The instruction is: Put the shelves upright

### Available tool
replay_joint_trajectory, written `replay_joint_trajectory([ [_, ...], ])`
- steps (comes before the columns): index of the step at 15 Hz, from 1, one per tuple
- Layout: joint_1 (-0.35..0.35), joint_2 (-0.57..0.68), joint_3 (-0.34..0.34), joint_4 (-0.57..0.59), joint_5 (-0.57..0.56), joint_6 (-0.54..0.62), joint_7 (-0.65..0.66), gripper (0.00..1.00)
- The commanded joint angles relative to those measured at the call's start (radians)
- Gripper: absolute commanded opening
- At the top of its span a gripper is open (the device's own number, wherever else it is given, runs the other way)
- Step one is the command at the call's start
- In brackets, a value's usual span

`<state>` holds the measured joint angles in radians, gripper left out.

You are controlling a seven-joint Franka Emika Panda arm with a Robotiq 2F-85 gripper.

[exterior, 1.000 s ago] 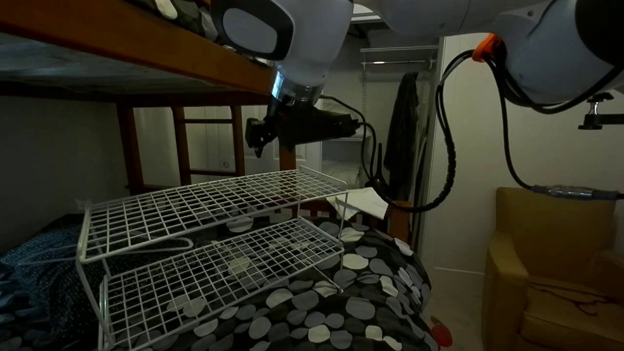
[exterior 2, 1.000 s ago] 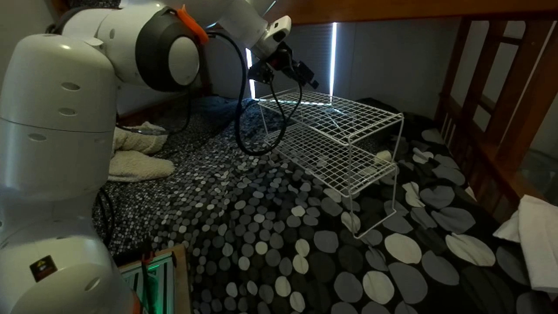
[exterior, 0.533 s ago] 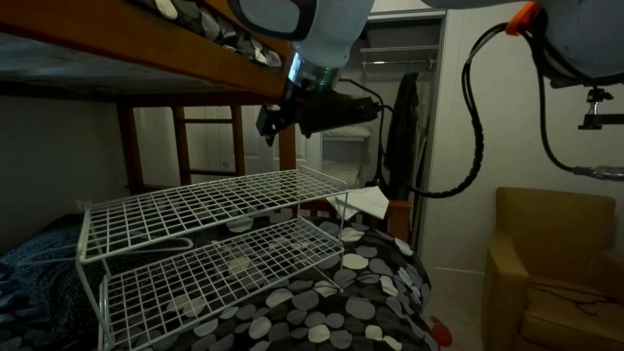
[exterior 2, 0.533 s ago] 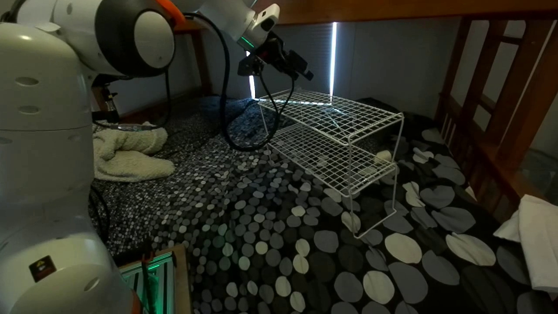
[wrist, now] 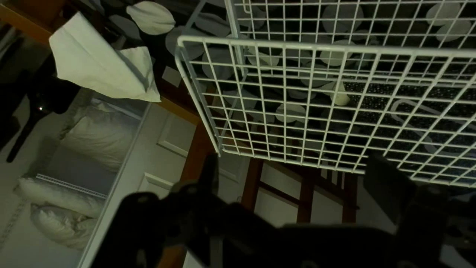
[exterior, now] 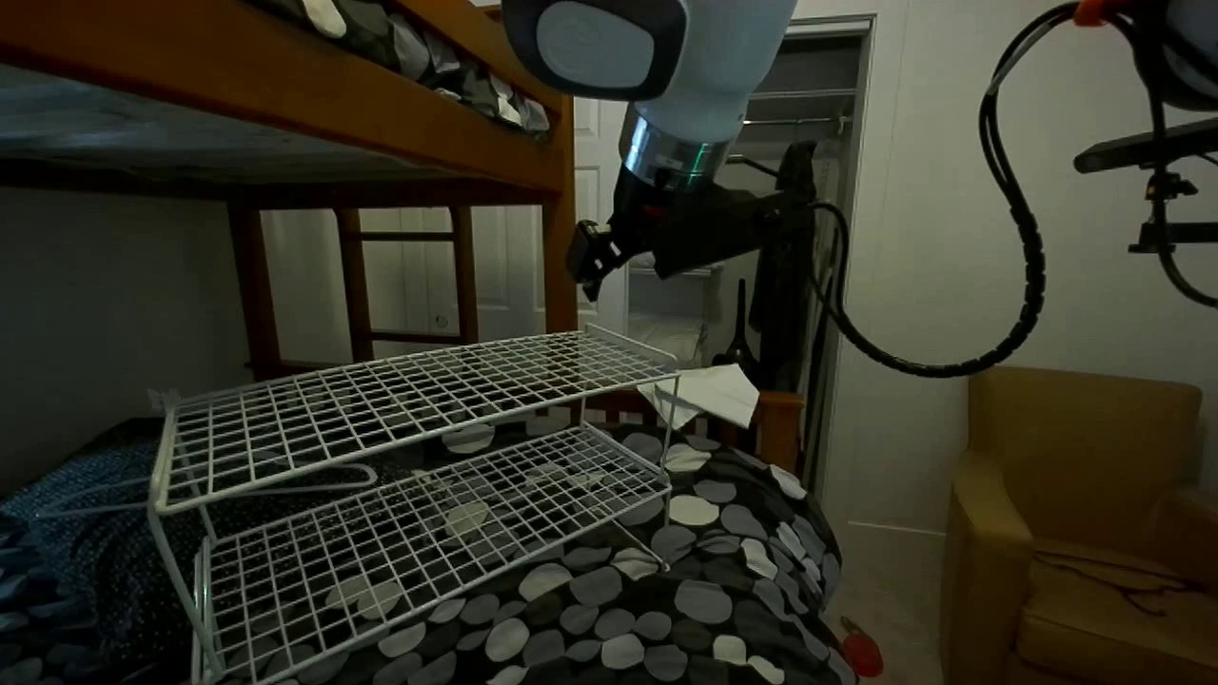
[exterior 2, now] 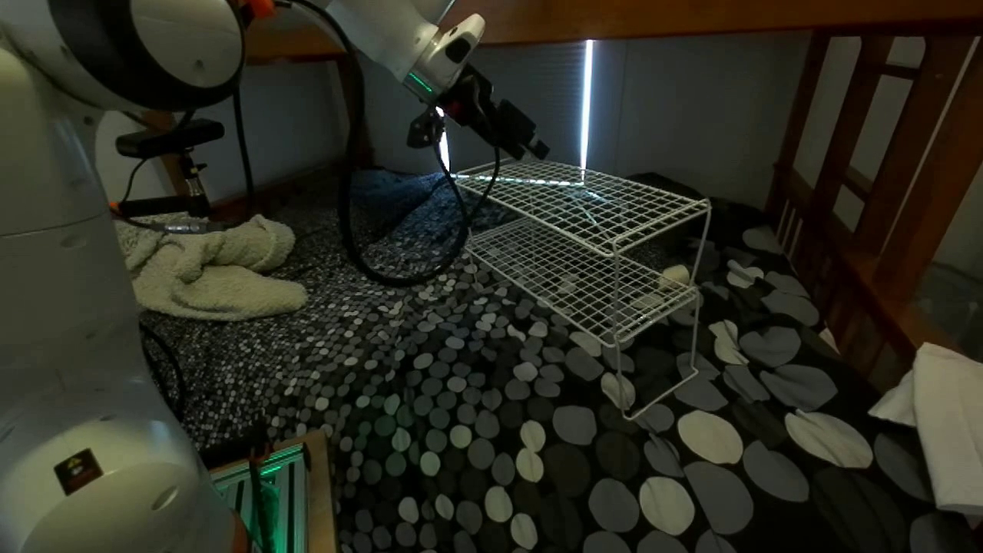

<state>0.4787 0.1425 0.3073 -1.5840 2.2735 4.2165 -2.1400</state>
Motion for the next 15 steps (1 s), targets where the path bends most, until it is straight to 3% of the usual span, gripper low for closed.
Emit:
replay_joint_trajectory([
  [1,-0.036,-0.079,0.053,-0.105,0.042,0.006,0.014,1.00],
  [9,-0.024,-0.167,0.110,-0.219,0.042,0.006,0.035,1.00],
  [15,-0.021,-0.155,0.124,-0.181,0.042,-0.001,0.018,1.00],
])
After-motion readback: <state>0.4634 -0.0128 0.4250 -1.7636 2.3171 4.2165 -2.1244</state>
